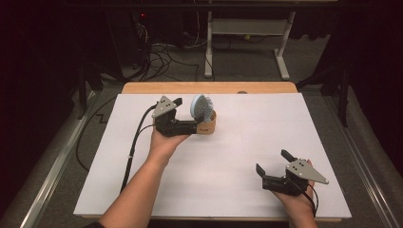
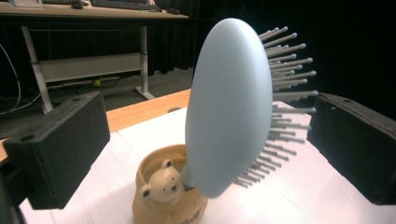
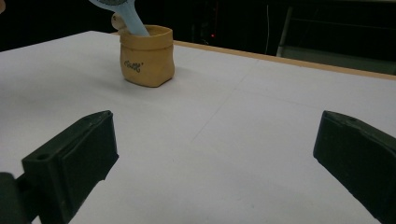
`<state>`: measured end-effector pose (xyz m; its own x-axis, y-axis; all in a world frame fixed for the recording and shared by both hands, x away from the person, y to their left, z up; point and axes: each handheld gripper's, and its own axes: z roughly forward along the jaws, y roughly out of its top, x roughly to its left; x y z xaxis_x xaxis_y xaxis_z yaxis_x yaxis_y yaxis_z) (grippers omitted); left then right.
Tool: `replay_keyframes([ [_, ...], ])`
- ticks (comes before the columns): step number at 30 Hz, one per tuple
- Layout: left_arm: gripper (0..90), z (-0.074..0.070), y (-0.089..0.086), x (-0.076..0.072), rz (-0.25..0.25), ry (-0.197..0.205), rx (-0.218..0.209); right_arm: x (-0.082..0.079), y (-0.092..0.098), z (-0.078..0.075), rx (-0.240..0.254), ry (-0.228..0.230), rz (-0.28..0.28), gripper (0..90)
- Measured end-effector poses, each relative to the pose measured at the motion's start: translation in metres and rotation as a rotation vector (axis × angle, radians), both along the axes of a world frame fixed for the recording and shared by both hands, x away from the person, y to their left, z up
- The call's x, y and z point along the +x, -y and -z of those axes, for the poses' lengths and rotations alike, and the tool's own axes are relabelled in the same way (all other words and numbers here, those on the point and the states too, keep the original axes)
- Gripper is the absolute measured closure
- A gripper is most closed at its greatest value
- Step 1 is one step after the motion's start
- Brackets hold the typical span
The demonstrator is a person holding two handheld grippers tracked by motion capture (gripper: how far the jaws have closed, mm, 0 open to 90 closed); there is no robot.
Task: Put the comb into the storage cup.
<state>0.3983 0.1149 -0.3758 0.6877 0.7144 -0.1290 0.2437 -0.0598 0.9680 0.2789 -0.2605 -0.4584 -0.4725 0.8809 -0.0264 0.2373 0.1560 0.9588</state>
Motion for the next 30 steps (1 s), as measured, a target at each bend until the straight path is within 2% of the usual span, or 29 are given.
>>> replay_keyframes([
  [7, 0.0, 0.012, -0.01, -0.006, 0.003, -0.021, 0.002, 0.0, 0.0, 0.0, -0.002, -0.001, 0.001, 0.4],
  [9, 0.0, 0.018, -0.012, -0.007, 0.026, -0.035, 0.005, 0.0, 0.0, 0.0, -0.003, 0.0, 0.001, 0.4],
  [16, 0.0, 0.044, -0.022, -0.017, 0.022, -0.037, 0.01, 0.0, -0.001, 0.0, -0.007, 0.001, 0.0, 0.4],
  [23, 0.0, 0.073, -0.043, -0.026, 0.011, -0.065, 0.024, 0.0, -0.001, 0.001, -0.008, -0.002, 0.001, 0.4],
  [27, 0.0, 0.082, -0.057, -0.035, 0.008, -0.067, 0.057, 0.0, -0.001, 0.001, -0.01, -0.003, 0.003, 0.4],
  [30, 0.0, 0.086, -0.071, -0.042, -0.01, -0.08, 0.059, 0.0, -0.001, 0.001, -0.009, -0.001, 0.005, 0.4],
])
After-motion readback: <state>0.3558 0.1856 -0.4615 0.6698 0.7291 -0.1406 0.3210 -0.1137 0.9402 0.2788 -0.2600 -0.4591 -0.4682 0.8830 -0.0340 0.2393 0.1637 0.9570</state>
